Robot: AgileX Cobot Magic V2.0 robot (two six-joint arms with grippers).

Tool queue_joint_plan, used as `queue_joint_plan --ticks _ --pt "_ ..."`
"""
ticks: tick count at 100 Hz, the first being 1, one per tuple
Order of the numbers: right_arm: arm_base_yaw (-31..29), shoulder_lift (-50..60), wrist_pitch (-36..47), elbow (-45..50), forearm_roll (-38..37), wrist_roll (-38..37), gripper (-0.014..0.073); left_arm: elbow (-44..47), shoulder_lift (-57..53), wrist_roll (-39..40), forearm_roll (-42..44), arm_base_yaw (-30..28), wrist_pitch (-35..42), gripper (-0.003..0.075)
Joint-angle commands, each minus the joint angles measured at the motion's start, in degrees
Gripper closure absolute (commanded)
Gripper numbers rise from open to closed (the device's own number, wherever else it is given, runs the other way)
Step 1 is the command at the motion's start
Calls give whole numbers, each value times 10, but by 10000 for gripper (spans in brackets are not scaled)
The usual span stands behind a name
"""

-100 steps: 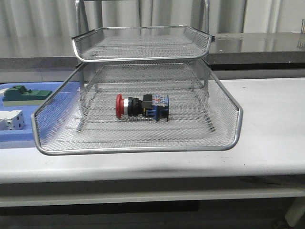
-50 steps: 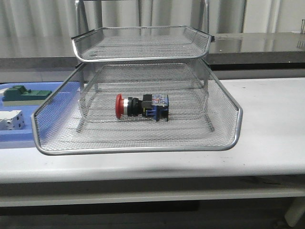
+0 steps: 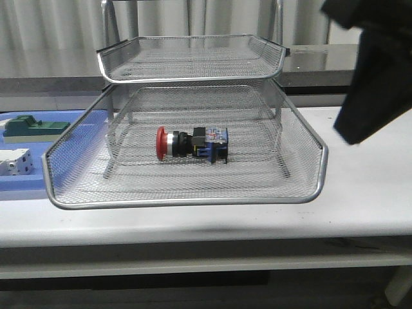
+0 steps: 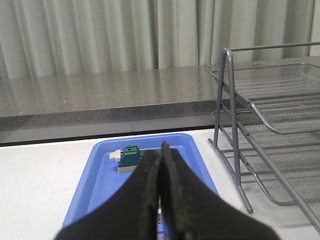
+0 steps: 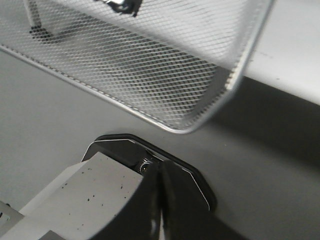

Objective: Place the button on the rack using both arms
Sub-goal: 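Push the middle wire tray back into the rack with the right gripper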

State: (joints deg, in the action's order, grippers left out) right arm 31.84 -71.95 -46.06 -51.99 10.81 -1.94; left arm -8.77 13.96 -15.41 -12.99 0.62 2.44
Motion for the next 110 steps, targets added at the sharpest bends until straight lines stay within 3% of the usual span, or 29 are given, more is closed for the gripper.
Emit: queue_joint_plan --ticks 1,42,81,110 --pt "30 -18 44 -18 10 -9 660 -15 5 6 -5 -1 49 741" --pt "131 -123 131 -18 10 -17 660 -15 5 6 -5 -1 49 741" --pt "137 -190 160 -50 7 -17 657 -15 5 6 -5 -1 49 741" --pt "128 -228 151 -94 -53 -17 658 -15 5 6 -5 -1 49 741"
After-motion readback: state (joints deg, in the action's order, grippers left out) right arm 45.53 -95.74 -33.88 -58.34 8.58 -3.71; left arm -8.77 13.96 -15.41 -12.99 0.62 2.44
